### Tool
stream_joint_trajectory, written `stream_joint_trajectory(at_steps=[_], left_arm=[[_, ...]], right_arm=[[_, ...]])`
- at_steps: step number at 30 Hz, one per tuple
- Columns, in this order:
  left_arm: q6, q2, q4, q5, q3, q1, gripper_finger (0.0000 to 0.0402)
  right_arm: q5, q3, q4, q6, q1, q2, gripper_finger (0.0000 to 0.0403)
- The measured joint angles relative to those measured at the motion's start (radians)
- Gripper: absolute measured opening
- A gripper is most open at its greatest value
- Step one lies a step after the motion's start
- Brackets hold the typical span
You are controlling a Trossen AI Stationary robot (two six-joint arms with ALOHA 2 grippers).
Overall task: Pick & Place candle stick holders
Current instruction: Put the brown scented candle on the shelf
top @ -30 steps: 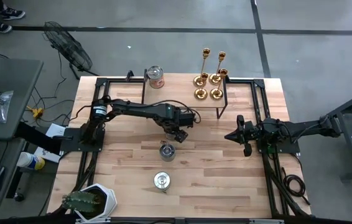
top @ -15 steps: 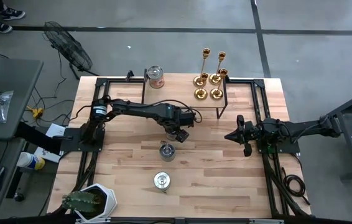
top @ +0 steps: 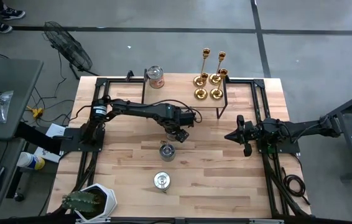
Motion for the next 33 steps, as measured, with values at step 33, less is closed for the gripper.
stream_joint_trajectory(at_steps=[33], left_arm=[[-0.117,-0.200,-0.133,0.060,0.067,-0.001,0.0353]], right_arm=[[0.000,0.000,0.000,0.000,0.000,0.000,0.0004]])
